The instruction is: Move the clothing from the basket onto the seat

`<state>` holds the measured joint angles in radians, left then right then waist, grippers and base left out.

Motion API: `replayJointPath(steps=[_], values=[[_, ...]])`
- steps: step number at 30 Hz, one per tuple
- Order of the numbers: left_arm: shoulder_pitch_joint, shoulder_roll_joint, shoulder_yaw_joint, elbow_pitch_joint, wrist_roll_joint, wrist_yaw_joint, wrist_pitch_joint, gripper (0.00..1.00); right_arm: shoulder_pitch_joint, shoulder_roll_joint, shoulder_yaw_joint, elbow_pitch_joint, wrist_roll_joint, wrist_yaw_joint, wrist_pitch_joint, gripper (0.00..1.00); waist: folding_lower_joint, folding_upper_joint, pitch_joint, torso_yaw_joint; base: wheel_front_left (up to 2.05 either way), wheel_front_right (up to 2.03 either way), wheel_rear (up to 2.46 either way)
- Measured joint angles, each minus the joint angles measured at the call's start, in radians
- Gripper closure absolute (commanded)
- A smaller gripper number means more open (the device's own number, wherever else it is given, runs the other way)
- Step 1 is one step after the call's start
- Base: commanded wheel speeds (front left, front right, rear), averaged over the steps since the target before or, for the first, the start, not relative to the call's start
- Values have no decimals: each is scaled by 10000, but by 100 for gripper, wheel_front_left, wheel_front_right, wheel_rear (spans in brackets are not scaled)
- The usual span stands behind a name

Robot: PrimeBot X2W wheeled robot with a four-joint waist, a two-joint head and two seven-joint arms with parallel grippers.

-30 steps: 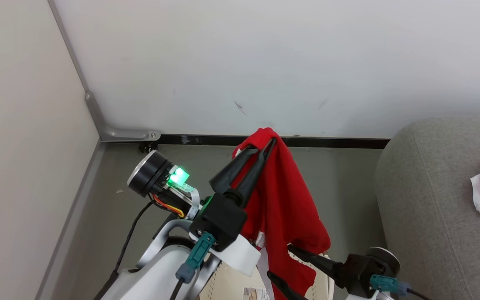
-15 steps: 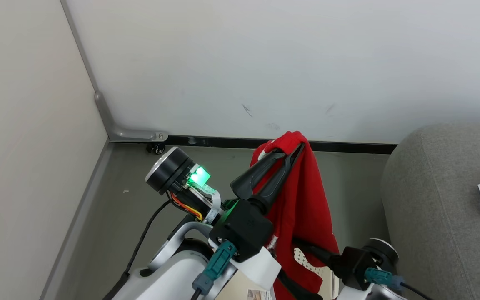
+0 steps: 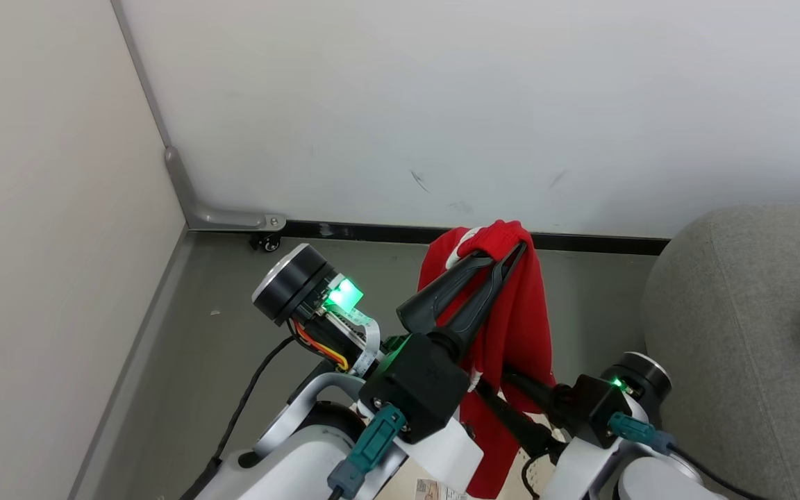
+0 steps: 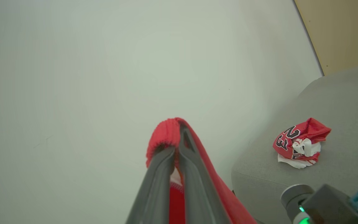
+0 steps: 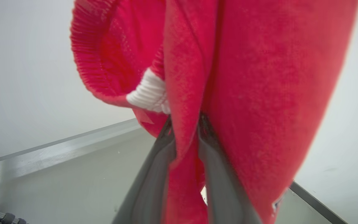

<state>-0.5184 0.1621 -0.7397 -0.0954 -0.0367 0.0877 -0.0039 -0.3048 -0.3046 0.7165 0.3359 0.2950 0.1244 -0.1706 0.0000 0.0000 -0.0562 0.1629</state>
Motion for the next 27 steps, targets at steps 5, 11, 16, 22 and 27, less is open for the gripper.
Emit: replayJointPath(steps=[5, 11, 16, 22, 27], values=[[5, -8, 38, -148, -59, 0, 159, 100, -199, 140, -31, 393, -263, 0, -151, 100, 0, 0, 64, -30, 0, 0, 0], [116, 161, 372, 56, -230, 96, 401, 100, -261, 282, -6, 581, -242, 0, -247, 100, 0, 0, 123, -133, 0, 0, 0], [483, 487, 826, 690, -556, 284, 506, 100, -197, 313, 36, 533, -104, 0, -332, 100, 0, 0, 163, -277, 0, 0, 0], [944, 658, 1208, 1312, -907, 445, 656, 100, 93, 280, -121, 130, 359, 0, -420, 100, 0, 0, 197, -515, 0, 0, 0], [1262, 786, 1392, 1613, -1221, 454, 627, 100, 180, 23, -571, -255, 416, 0, -456, 100, 0, 0, 217, -753, 0, 0, 0]])
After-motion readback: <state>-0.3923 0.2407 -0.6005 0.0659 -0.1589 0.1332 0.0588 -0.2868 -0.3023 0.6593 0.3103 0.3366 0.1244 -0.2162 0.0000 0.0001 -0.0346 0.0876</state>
